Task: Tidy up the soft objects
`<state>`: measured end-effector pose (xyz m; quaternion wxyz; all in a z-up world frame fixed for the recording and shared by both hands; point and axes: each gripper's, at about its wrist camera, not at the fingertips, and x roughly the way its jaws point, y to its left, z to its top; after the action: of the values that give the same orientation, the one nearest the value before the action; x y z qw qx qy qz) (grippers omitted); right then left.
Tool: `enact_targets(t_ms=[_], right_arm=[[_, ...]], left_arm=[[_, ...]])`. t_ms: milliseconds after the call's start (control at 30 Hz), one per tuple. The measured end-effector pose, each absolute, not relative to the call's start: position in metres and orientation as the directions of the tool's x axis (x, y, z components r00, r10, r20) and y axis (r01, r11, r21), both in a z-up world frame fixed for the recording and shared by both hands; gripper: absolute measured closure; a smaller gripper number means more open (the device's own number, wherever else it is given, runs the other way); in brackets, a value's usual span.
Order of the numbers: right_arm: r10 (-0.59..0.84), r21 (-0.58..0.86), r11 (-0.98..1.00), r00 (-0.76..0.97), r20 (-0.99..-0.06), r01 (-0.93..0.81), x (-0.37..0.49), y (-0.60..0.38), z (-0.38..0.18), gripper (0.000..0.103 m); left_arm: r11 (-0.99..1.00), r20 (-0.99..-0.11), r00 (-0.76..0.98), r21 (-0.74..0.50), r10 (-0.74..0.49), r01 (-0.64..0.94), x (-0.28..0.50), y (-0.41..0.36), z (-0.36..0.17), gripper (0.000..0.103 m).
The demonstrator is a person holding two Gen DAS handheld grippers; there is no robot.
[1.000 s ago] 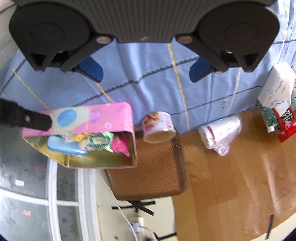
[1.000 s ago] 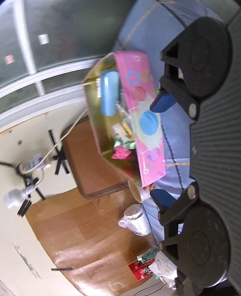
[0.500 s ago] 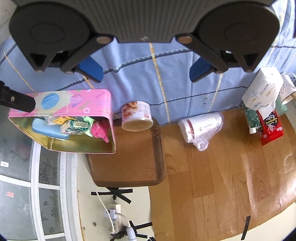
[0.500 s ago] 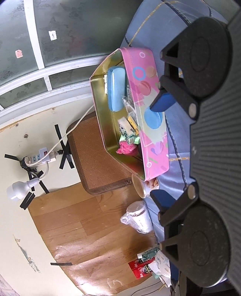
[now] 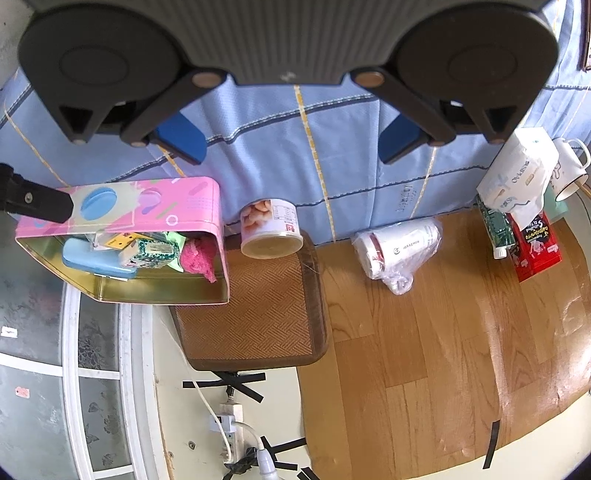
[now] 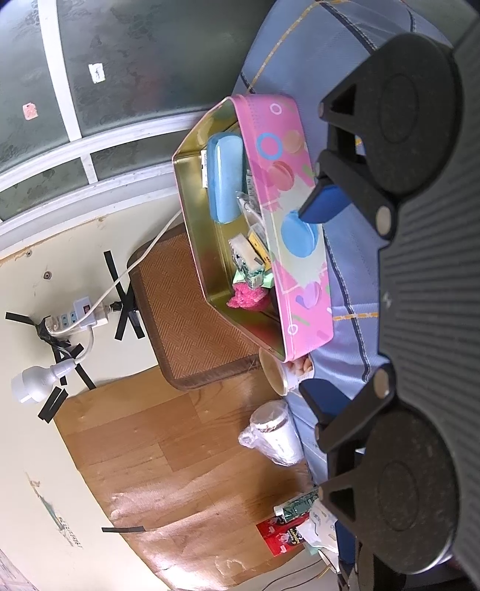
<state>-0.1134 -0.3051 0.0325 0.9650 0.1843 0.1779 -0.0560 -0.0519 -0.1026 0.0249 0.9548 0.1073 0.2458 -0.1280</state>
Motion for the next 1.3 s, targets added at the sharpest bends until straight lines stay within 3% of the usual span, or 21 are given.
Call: enact_targets(t_ms=[1300], right_arm=[[-0.047, 0.330, 0.927, 0.928, -0.371, 0.179, -0.112, -0.298, 0.032, 0.010]], left_arm=[[0.920, -0.471, 0.833, 0.103, -0.290, 0.378, -0.064, -0.101, 0.029, 0.000]])
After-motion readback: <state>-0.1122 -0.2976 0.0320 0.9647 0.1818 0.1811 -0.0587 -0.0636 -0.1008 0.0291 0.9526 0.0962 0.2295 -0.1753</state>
